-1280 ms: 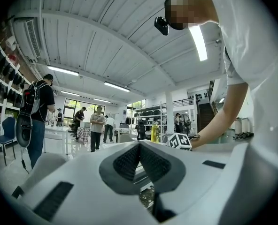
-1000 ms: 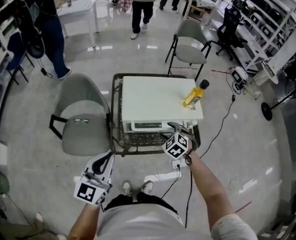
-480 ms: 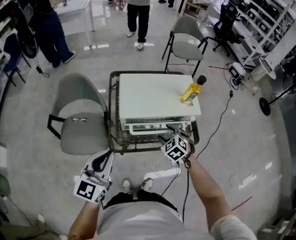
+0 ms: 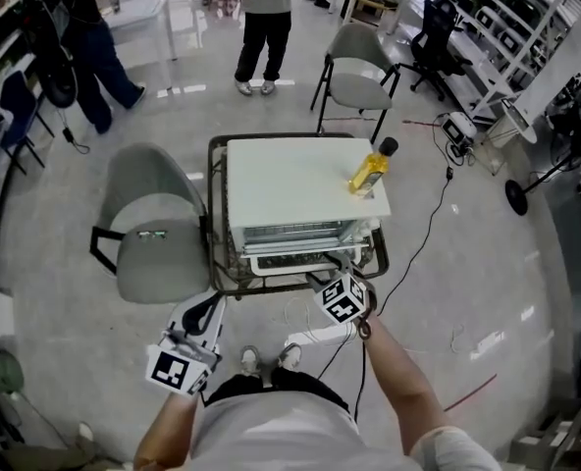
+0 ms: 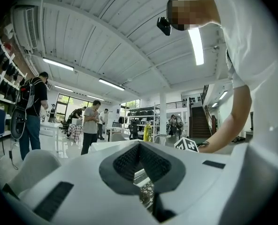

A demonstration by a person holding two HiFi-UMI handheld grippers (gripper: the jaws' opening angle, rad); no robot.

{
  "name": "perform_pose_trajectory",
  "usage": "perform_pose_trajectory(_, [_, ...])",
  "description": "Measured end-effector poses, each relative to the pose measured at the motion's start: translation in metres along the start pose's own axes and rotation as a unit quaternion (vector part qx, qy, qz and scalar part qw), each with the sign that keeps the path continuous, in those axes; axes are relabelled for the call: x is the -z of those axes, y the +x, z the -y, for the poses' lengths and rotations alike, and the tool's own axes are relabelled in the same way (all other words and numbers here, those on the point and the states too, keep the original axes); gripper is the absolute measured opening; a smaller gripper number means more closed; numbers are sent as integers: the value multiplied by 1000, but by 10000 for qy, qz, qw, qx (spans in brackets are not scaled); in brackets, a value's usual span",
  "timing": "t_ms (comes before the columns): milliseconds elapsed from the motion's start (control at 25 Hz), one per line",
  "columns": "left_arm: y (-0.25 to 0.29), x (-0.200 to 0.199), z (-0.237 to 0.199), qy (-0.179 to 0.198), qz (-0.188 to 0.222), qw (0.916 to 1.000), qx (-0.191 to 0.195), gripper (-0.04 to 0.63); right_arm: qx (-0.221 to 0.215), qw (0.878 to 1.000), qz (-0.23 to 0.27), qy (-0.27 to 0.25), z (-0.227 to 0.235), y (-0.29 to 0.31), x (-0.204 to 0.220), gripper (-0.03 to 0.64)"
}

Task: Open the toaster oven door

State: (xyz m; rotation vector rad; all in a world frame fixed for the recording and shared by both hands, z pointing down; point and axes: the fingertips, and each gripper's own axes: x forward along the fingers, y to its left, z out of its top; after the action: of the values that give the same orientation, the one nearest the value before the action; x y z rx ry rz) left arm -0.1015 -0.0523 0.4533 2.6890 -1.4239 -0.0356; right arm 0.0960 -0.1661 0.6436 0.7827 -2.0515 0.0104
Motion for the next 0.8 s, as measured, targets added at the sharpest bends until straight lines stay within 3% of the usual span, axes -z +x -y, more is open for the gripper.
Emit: perform_pose_trajectory(800, [-13, 8, 1, -50, -106, 9998, 155, 15, 67, 9970, -100, 767, -37, -3, 34, 300])
